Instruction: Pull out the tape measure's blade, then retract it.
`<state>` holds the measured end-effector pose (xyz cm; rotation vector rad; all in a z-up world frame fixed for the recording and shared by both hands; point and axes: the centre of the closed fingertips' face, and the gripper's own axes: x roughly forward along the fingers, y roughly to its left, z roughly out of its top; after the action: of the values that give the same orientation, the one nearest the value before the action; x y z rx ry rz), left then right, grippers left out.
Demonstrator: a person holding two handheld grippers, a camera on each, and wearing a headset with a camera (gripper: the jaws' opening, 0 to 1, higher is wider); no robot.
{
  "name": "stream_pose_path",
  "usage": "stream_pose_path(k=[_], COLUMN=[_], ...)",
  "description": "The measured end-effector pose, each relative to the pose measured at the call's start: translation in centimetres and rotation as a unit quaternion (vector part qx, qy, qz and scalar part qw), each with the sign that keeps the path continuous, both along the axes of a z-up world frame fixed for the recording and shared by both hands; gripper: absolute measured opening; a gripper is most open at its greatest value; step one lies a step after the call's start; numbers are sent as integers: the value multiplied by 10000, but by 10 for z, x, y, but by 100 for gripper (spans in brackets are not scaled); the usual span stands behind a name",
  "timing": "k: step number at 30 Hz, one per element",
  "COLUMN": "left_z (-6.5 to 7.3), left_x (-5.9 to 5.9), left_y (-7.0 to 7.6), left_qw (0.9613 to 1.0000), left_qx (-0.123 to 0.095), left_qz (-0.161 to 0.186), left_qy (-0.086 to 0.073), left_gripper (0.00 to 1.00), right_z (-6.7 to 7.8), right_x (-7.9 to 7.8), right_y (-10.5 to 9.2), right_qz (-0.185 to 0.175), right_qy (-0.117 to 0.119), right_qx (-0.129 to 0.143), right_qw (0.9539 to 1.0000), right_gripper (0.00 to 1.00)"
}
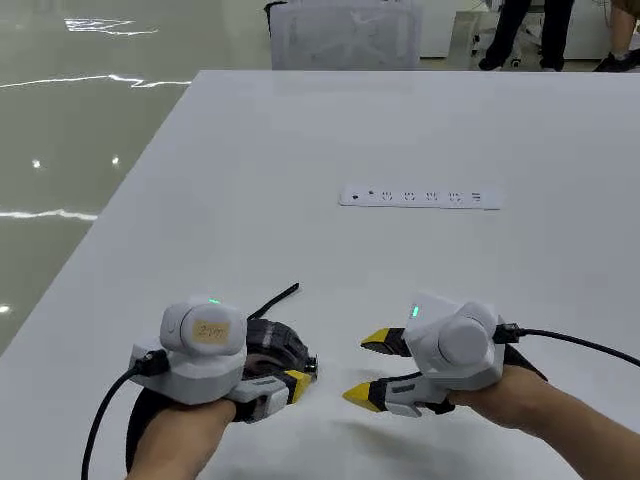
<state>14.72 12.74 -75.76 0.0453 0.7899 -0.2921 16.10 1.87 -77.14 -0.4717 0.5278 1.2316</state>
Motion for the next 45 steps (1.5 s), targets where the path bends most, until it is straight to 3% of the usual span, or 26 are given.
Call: stream_pose_path(k=[13,31,34,37,43,45], left_z=[8,19,20,21,19,25], left_x=[-9,-20,-20,-20,-20,-25], left_y=[-13,-25,-22,-19,-6,-10], left_qw=[9974,9907,9894,9888,9889,9882], left_qx=[132,38,32,77,156,178], left_qz=[-673,-1284,-1362,-1388,-1383,-1423], left_qy=[-236,-438,-497,-537,-527,-536], left_gripper=[75,81,82,84,85,86], right_z=[14,27,26,35,42,41], right_x=[-5,-9,-8,-11,-12,-12], right_y=[-30,-71,-77,-82,-95,-99], right_qz=[-546,-1144,-1194,-1261,-1424,-1454], right_qy=[32,49,-6,-21,-84,-66], right_qx=[170,297,286,305,339,338], right_qw=[9984,9930,9924,9915,9892,9888], right_gripper=[53,63,64,66,69,71])
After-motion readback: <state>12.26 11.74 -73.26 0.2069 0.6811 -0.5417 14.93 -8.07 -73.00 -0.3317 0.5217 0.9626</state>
